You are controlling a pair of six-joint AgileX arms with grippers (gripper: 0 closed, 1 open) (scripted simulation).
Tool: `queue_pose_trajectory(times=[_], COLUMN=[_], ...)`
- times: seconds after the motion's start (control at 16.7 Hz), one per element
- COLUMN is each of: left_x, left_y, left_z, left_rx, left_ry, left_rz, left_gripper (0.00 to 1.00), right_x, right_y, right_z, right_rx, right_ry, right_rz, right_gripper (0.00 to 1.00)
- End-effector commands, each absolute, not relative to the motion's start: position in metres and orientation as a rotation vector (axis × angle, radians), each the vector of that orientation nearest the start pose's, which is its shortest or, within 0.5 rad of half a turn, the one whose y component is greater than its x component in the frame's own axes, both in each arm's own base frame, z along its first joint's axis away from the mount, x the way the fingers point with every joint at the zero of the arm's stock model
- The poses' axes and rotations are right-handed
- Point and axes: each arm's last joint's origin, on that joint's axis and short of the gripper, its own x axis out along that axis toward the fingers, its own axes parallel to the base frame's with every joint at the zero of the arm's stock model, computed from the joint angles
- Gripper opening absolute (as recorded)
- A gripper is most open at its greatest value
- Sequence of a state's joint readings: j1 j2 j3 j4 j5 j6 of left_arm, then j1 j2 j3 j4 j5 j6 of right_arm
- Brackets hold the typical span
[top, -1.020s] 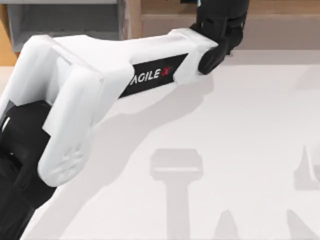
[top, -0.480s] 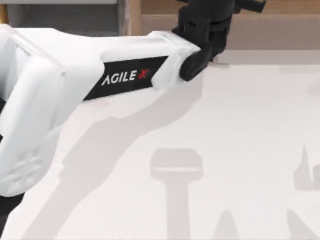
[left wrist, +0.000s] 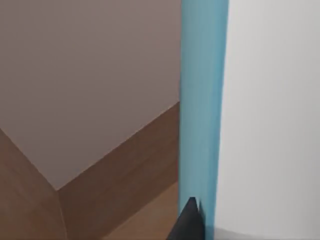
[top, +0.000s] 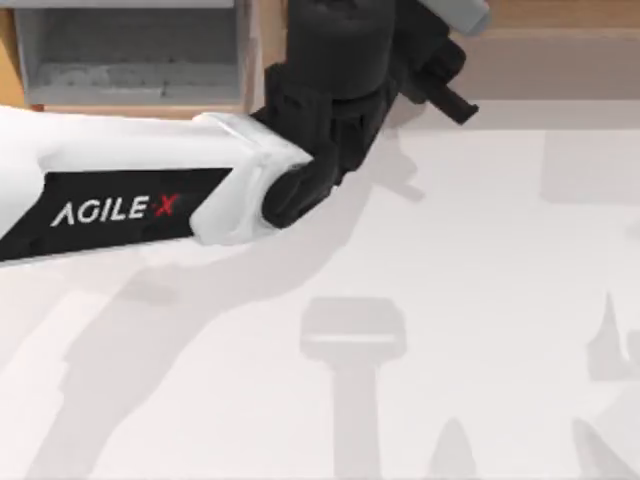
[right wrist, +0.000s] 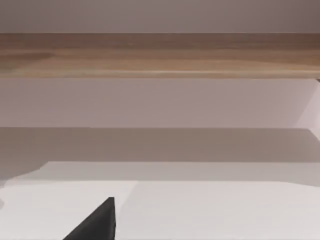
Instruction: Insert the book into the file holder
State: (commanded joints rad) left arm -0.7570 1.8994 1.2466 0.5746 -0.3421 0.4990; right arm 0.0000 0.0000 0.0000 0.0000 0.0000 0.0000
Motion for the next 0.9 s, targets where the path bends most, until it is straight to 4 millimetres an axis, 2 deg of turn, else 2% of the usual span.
queue_pose_trajectory(times=[0.24, 0.48, 0.72, 0.9], left_x=[0.294, 0.273, 0.271, 0.282], left_y=[-0.257, -0.214, -0.165, -0.128], left_z=[0.227, 0.196, 0.175, 0.170], left_rx=[0.747, 0.991, 1.203, 1.333], left_ry=[-0.048, -0.023, 0.020, 0.062], left_rz=[-0.507, -0.556, -0.506, -0.401], left_gripper=[0.00, 0.00, 0.00, 0.00], right_x=[0.106, 0.106, 0.106, 0.106], right_y=[-0.001, -0.001, -0.001, -0.001], right_z=[0.160, 0.160, 0.160, 0.160], right_rx=[0.000, 0.000, 0.000, 0.000], right_ry=[0.000, 0.000, 0.000, 0.000], right_rz=[0.000, 0.000, 0.000, 0.000], right_gripper=[1.00, 1.00, 1.00, 1.00])
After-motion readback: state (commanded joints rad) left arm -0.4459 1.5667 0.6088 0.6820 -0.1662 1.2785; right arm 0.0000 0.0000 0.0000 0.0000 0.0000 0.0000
